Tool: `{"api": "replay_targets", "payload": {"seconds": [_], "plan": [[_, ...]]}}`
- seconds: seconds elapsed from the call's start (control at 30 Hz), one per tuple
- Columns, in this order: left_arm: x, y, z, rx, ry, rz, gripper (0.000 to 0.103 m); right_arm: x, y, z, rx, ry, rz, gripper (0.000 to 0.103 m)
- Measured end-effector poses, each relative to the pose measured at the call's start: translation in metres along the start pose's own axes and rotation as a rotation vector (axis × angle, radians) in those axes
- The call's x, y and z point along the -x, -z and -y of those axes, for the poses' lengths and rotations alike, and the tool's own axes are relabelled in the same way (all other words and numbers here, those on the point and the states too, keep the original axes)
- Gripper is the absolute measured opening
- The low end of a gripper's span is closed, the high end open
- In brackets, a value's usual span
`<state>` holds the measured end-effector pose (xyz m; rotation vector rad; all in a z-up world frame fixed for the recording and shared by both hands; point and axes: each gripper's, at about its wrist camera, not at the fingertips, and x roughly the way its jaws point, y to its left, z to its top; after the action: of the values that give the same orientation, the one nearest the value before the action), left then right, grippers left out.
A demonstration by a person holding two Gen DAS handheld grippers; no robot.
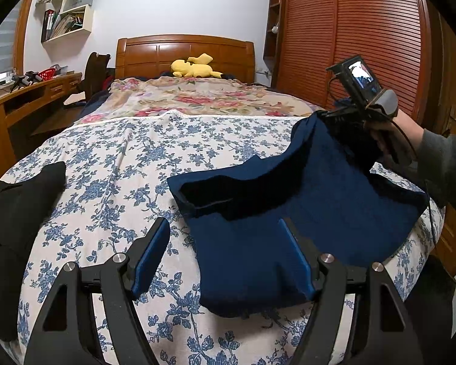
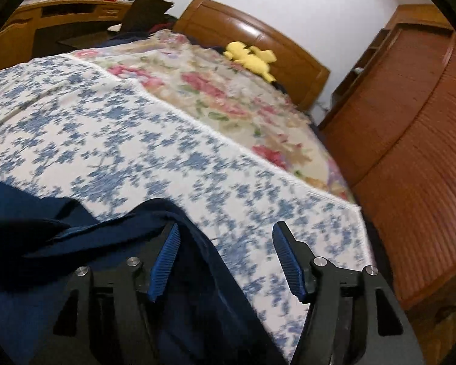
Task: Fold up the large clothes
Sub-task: 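Fold the held side over the jacket with the right gripper and release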
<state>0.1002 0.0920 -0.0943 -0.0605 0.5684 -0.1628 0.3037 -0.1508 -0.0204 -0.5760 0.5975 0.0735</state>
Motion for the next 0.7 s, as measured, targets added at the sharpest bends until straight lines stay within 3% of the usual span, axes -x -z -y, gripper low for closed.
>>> {"api": "replay_targets", "payload": {"seconds": [0.1,0.23,0.4,0.7], "plan": [[0.0,0.0,0.0,0.0,0.002,0.002,0.074,0.005,-0.001,0.002,-0.032,0.021,0.015,0.065],[0.0,0.0,0.0,-0.001,0.0,0.001,0.074,0.013,0.004,0.002,-0.062,-0.016,0.022,0.065],[0.002,-0.001,-0.005,0.003,-0.015,0.005,0.074,0.035,0.019,-0.021,-0.064,-0.212,0.055,0.065],[0.005,0.002,-0.021,0.025,-0.055,0.004,0.074,0.089,0.052,-0.114,0.057,-0.548,0.102,0.065]]}}
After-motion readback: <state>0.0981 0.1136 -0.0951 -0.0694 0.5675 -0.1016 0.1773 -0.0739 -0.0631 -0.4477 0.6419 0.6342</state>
